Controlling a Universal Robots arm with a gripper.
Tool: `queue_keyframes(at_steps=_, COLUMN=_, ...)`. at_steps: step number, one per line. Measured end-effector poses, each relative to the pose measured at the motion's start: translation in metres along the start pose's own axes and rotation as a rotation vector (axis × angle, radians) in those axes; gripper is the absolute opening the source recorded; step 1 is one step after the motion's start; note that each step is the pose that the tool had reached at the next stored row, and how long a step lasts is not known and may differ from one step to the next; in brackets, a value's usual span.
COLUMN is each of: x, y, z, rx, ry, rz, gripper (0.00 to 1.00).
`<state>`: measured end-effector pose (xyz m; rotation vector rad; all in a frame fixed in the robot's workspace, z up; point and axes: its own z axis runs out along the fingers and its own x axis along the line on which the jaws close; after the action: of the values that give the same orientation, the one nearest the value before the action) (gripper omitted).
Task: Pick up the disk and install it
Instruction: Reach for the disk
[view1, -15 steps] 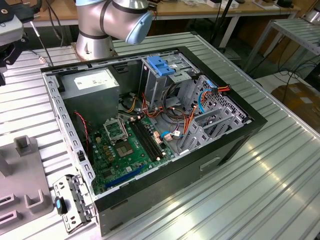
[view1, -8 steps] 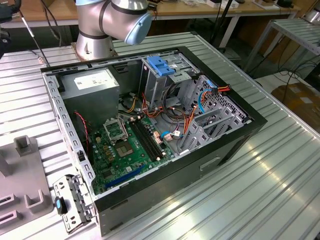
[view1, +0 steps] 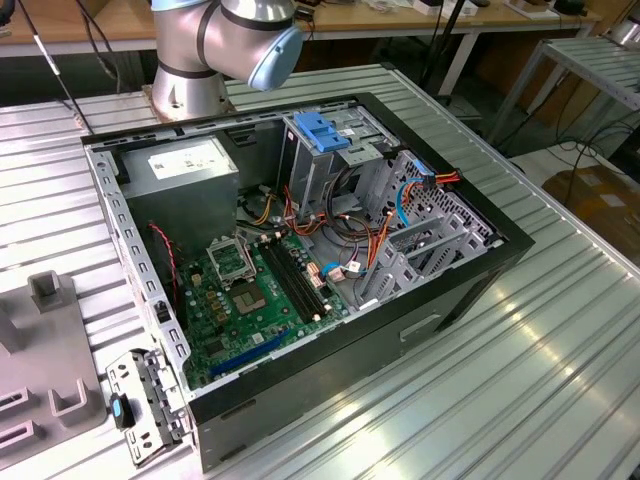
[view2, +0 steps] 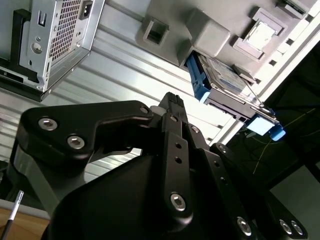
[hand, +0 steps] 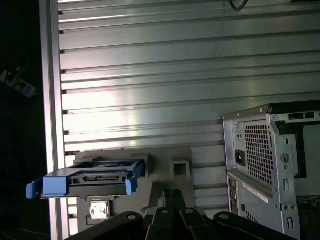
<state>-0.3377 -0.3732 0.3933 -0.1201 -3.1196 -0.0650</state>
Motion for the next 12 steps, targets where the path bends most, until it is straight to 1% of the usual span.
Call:
queue_keyframes(at_steps=3, x=0.002, y=-0.0001, z=0.0001, rx=-0.0001, ry=0.0, rz=0.0, gripper=0.11)
queue_keyframes(at_steps=6, x=0.0061, y=-0.0005, z=0.0001, rx=0.0, ry=0.0001, rz=0.0, gripper=0.11)
queue_keyframes(at_steps=12, x=0.0226, y=-0.0017, z=0.0004, rx=0.0, ry=0.0, rz=0.0, gripper=0.11)
